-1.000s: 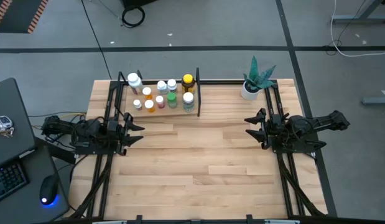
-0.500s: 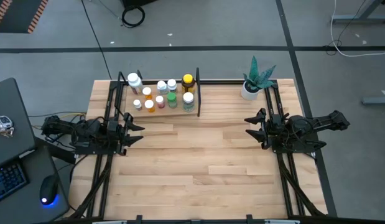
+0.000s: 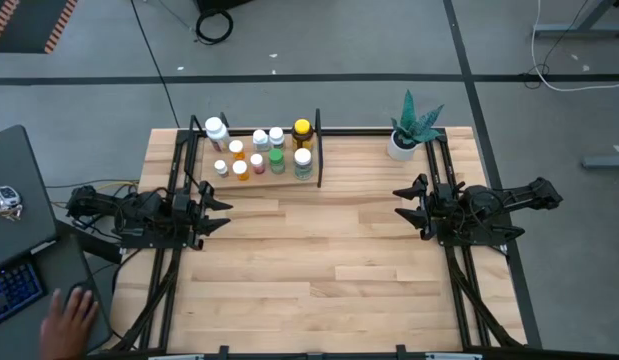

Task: Pick and place medicine bottles onto shelf by color
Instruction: Return to Home Position

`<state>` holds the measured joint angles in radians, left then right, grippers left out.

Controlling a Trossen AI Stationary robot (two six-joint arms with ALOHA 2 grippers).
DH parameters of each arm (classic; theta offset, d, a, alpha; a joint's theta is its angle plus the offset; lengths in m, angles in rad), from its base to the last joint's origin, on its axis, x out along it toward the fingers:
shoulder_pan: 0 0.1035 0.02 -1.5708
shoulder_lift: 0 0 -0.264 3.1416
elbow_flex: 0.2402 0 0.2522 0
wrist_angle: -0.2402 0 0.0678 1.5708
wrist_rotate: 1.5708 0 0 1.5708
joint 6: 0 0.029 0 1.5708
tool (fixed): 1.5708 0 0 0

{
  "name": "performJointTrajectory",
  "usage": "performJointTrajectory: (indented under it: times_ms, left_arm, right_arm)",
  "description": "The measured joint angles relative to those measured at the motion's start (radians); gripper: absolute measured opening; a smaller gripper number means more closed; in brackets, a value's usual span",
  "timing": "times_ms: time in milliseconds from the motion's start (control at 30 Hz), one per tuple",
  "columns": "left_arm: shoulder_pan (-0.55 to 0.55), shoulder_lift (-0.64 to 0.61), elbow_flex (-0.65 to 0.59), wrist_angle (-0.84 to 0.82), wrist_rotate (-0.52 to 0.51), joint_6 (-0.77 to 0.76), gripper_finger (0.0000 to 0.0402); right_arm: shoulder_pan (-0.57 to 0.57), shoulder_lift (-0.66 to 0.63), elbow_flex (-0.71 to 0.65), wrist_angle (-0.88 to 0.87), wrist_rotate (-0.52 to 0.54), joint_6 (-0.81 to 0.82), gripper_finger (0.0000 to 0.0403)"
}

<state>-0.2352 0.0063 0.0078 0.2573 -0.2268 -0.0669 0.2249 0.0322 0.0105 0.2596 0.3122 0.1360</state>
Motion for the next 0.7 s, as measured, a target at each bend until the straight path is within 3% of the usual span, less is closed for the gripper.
performJointTrajectory:
  times_ms: [700]
  left_arm:
    - [0.000,0.000,0.000,0.000,0.000,0.000,0.0180]
  right_arm:
    - [0.000,0.000,0.000,0.000,0.000,0.000,0.0266]
